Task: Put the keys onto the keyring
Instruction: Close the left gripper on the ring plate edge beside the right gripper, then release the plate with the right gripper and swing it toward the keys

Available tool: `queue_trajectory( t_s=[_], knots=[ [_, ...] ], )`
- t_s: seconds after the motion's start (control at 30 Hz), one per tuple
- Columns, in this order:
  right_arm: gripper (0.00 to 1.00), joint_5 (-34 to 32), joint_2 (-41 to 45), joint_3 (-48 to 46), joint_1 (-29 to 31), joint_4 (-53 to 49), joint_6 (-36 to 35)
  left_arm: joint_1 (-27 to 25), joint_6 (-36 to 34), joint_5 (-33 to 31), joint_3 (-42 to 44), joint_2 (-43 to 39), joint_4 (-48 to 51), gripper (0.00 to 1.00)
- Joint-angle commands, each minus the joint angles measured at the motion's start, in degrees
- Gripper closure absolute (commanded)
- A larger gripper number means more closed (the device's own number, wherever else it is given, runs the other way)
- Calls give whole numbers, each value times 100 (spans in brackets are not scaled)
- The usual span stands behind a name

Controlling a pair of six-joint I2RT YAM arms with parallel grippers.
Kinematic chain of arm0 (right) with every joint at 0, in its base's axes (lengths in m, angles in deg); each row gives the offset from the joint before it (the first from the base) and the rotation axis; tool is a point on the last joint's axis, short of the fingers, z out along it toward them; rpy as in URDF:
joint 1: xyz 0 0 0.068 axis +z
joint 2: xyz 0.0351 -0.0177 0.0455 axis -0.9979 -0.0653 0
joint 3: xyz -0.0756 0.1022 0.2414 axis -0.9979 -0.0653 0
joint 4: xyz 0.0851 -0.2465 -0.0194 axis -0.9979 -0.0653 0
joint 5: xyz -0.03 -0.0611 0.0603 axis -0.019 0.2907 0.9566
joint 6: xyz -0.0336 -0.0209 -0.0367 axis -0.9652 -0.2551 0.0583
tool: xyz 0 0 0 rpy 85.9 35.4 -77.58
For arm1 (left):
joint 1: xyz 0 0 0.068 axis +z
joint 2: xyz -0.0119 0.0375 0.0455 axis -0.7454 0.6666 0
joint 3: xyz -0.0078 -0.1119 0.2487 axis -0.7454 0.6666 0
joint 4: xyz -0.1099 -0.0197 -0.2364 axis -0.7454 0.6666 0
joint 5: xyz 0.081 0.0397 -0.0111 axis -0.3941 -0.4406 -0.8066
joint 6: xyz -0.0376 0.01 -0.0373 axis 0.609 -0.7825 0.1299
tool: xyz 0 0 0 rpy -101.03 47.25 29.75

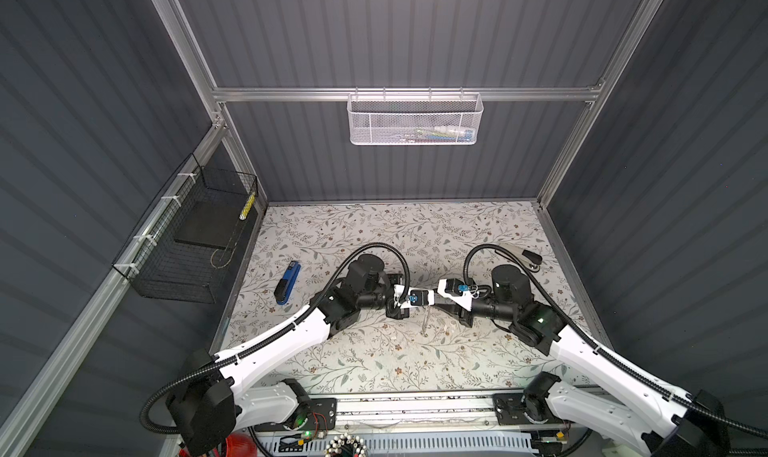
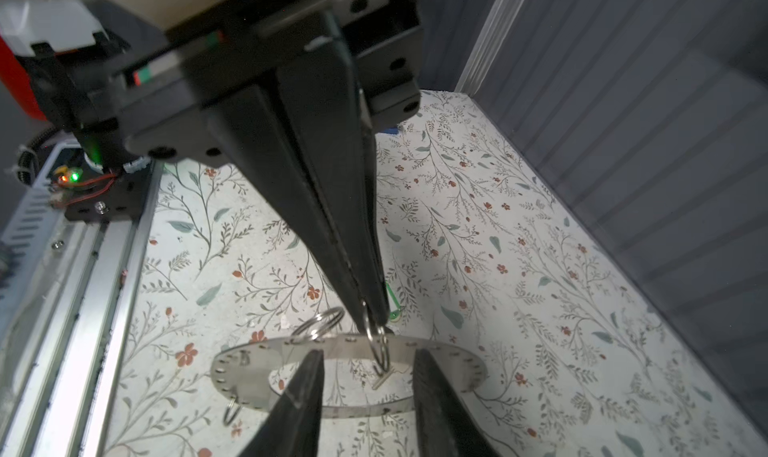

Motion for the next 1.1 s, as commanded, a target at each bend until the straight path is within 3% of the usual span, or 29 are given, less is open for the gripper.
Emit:
queue_trajectory(
  t_s=[0.0,0.27,0.8,0.97,1.07],
  knots=[
    [55,-281,323,-214,-25,34,-47,57,77,32,308,-236,-759,100],
    [48,-504,547,-563,-120,135,23,68,-241,158,779,-498,-1615,100],
    [52,-551,214,-768,-123,544,190,48,-1020,-216,1235,-762,-2249,100],
    [54,-555,111,-771,-126,595,256,49,-1032,-372,1261,-731,-2280,100],
    [55,-642,-13,-714,-126,606,411,61,-697,-680,1331,-675,-2482,100]
  ],
)
